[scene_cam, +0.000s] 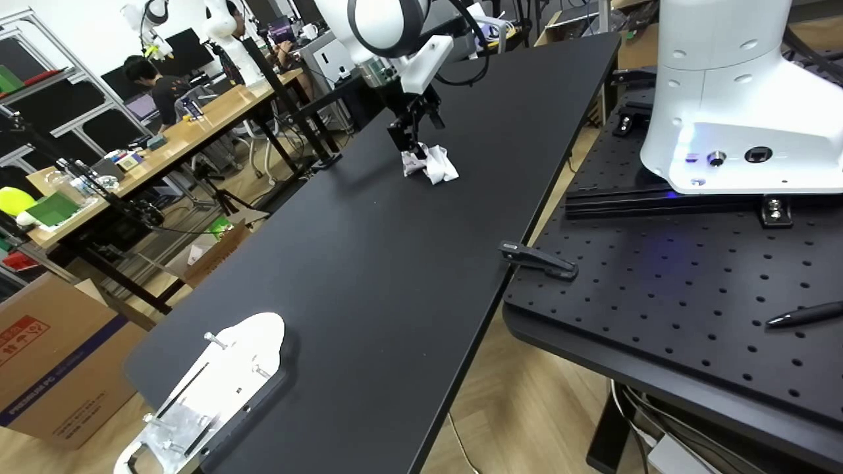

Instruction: Put the cloth on the stand then put it back on the table

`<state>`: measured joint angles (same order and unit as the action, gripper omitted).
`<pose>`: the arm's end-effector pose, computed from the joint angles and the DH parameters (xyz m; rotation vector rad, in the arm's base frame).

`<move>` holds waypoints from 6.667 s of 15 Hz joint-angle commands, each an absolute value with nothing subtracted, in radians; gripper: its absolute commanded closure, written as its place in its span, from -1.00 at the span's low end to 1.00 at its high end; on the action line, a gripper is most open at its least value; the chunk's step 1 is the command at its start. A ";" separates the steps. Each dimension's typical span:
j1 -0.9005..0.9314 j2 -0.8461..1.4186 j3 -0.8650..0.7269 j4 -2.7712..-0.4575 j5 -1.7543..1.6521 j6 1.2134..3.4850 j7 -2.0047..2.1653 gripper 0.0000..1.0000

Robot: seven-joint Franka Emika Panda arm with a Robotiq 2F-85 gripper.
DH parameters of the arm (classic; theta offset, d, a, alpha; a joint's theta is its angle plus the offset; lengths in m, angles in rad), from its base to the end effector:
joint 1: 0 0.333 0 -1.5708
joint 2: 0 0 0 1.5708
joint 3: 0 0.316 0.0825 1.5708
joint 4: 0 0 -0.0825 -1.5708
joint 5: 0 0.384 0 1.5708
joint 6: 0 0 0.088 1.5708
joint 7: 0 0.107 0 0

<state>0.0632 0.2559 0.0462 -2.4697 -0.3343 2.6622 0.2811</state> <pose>0.4661 0.0617 0.1872 2.9931 0.1934 -0.0507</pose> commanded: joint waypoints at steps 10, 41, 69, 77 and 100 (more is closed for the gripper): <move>0.076 0.344 -0.002 -2.405 -0.285 2.674 0.092 0.80; -0.144 -0.281 -0.079 -2.350 -0.288 2.291 0.069 0.98; -0.168 -0.099 -0.151 -2.343 -0.130 2.288 0.066 0.29; -0.160 -0.160 -0.139 -2.340 -0.142 2.282 0.064 -0.80; -0.161 -0.029 -0.157 -2.294 -0.175 2.422 -0.241 0.11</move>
